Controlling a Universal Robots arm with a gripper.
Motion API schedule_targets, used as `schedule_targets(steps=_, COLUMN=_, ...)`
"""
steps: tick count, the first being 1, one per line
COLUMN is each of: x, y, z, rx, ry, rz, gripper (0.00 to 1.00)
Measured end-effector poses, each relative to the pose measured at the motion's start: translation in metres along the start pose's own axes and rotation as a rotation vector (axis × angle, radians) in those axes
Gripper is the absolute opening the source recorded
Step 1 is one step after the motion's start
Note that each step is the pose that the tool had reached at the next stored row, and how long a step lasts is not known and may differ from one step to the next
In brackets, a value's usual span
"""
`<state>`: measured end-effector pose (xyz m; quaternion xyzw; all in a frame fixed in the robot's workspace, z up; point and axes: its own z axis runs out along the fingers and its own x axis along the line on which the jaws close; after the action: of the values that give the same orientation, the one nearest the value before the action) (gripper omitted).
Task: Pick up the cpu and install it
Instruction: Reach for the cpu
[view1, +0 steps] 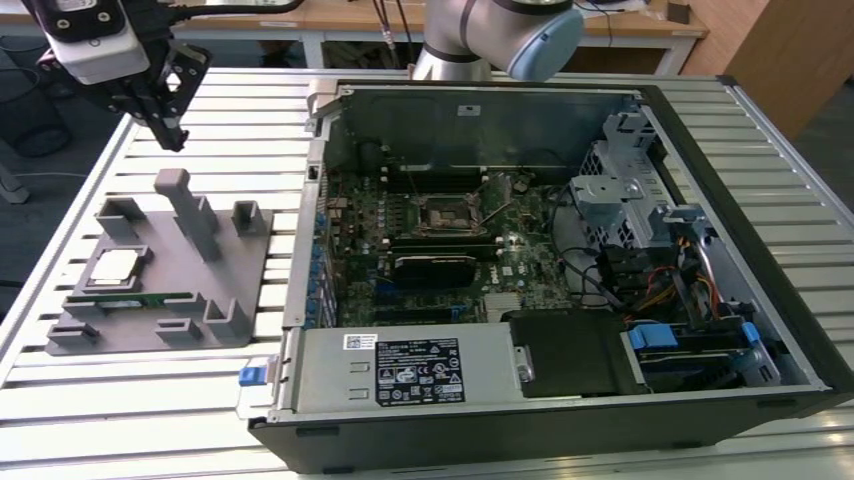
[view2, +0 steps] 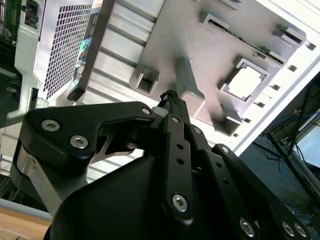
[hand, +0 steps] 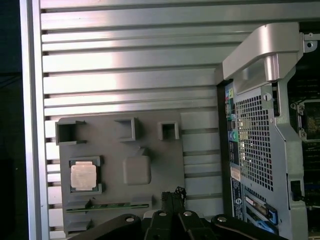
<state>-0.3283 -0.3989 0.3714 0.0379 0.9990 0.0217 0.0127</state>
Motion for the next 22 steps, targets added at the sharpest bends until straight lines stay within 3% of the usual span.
schedule_targets(steps=22, x=0.0126, y=-0.001, z=0.0015, rx=0.0001, ry=0.0002, rz=0.0, gripper=0.11)
